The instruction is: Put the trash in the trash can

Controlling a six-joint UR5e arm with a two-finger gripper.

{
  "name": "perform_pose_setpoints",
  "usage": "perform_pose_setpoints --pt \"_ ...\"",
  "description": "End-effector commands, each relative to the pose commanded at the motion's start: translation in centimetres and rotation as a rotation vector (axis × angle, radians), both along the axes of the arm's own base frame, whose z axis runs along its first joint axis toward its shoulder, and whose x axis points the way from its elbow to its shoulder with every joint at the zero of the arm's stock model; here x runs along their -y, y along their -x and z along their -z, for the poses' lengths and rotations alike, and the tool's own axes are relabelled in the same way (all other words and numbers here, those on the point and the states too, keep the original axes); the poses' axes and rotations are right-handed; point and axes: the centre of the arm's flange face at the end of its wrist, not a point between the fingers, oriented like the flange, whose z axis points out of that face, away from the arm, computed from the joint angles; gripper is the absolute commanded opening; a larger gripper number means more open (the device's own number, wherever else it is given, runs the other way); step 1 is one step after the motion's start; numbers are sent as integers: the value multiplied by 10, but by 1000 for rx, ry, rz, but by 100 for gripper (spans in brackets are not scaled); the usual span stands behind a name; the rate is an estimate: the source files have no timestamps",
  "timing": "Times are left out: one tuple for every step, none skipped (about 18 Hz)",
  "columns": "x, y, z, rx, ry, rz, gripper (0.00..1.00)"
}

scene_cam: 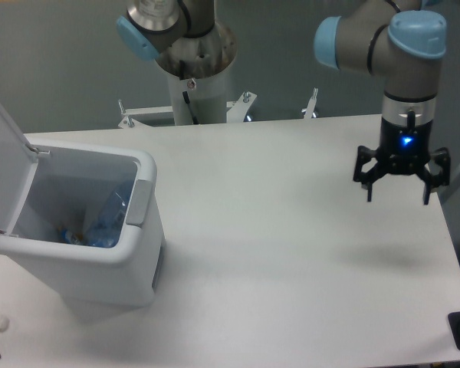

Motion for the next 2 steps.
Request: perform_pose_setpoints --pt "-1 -1 1 0 24 13 100" --pt "0 -2 2 1 26 14 100"
